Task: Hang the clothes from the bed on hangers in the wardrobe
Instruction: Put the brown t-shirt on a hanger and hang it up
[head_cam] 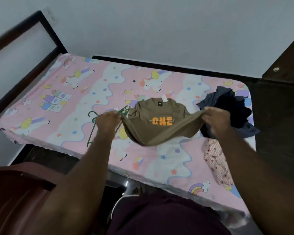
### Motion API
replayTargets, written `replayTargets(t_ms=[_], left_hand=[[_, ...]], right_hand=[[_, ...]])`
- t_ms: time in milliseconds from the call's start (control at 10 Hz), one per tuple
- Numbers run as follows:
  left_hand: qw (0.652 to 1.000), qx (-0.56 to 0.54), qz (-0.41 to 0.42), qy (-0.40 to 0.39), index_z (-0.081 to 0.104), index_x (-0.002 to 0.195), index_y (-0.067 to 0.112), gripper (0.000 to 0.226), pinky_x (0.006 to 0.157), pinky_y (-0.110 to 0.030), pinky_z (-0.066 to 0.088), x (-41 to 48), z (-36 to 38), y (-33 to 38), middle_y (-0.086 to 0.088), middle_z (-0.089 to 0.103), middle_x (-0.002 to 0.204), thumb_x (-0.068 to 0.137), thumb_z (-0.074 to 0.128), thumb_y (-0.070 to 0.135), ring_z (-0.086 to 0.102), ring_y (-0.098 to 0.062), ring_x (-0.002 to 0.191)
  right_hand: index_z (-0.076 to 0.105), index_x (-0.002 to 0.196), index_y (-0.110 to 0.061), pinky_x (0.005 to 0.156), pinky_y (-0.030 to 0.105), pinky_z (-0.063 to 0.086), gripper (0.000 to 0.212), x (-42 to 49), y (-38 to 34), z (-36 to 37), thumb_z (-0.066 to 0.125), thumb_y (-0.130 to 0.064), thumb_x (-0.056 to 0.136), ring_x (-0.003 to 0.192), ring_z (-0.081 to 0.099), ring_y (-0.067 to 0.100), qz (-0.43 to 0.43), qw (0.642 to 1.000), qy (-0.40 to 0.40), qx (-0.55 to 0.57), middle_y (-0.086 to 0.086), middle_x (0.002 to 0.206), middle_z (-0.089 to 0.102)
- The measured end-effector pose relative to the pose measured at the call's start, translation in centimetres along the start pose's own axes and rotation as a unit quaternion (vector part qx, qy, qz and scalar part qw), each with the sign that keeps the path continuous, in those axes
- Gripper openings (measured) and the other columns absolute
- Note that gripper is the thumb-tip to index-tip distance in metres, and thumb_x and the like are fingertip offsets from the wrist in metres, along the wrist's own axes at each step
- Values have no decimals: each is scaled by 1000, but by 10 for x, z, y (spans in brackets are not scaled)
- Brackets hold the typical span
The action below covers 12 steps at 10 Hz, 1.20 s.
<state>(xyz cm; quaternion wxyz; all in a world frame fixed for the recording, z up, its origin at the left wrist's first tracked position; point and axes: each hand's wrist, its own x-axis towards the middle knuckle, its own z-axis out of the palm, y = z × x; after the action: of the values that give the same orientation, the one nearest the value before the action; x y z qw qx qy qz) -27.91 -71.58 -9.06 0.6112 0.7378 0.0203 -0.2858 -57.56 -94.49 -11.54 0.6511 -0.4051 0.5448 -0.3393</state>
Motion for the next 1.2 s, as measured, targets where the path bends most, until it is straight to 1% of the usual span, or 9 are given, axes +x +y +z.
replayTargets(t_ms=[200, 300, 500, 700, 800, 900, 1000, 1100, 1200], left_hand=[[936, 312, 147, 75, 72, 84, 12, 8, 51, -21, 45, 17, -61, -46, 2, 68, 63, 83, 73, 20, 68, -15, 58], [889, 439, 116, 61, 70, 111, 19, 28, 82, -26, 49, 15, -72, -100, -1, 72, 108, 100, 47, 31, 67, -20, 104], [926, 331, 127, -132, 55, 42, 17, 44, 33, -10, 33, 25, -31, -91, -1, 55, 44, 38, 98, 21, 44, -9, 22], [963, 141, 227, 35, 67, 103, -8, 22, 60, -23, 55, 46, -8, 11, -7, 66, 73, 81, 65, -13, 61, -21, 64], [876, 358, 322, 39, 69, 66, -2, 14, 45, -25, 52, 55, -37, -9, -16, 61, 55, 65, 84, -3, 60, -25, 45], [787, 591, 169, -52, 71, 67, 10, 27, 50, -25, 48, 47, -53, -67, -5, 68, 59, 69, 87, 32, 68, -22, 53], [865, 480, 118, -79, 72, 106, 26, 33, 80, -24, 52, 27, -71, -112, -1, 74, 101, 93, 53, 50, 70, -12, 96], [843, 485, 59, -226, 70, 53, 31, 29, 44, -24, 54, 36, -55, -115, -2, 65, 51, 49, 83, 56, 64, -10, 44], [857, 404, 277, -159, 47, 35, 33, 52, 34, -11, 29, 61, -13, -54, 3, 46, 33, 16, 94, 41, 47, -8, 25]], right_hand=[[67, 79, 3, 54, 41, 58, 56, 11, 60, -89, 34, -33, 106, 58, 65, 29, -93, 972, -9, -215, 10, 63, 58], [69, 106, -2, 67, 30, 56, 42, 14, 106, -110, 39, -31, 105, 73, 69, 25, 86, 977, 51, -189, 11, 85, 69], [60, 99, 13, 45, 21, 54, 13, -16, 67, -35, 49, 7, 96, 52, 65, 21, 151, 984, 19, -92, 19, 71, 67], [65, 98, 1, 71, 24, 59, 8, -17, -27, 10, 58, 3, 93, 70, 69, 18, -61, 996, 38, 51, 9, 79, 69], [74, 76, -6, 58, 34, 55, 18, -8, 8, -22, 79, -23, 80, 64, 69, 26, 49, 996, -20, -74, 13, 68, 69], [62, 64, -15, 58, 28, 55, 26, -21, 62, -48, 65, -21, 90, 77, 69, 33, 123, 983, 35, -129, 20, 83, 70], [58, 92, 8, 56, 32, 54, 20, -52, 84, -52, 41, 4, 100, 76, 61, 35, 180, 975, 74, -106, 26, 91, 64], [55, 108, 16, 59, 36, 47, 19, -50, 73, -32, 42, 7, 98, 70, 61, 32, 184, 978, 45, -84, 23, 81, 62], [55, 110, 16, 59, 36, 49, 20, -36, 22, 6, 52, 15, 91, 69, 60, 33, 131, 988, 38, -67, 22, 81, 60]])
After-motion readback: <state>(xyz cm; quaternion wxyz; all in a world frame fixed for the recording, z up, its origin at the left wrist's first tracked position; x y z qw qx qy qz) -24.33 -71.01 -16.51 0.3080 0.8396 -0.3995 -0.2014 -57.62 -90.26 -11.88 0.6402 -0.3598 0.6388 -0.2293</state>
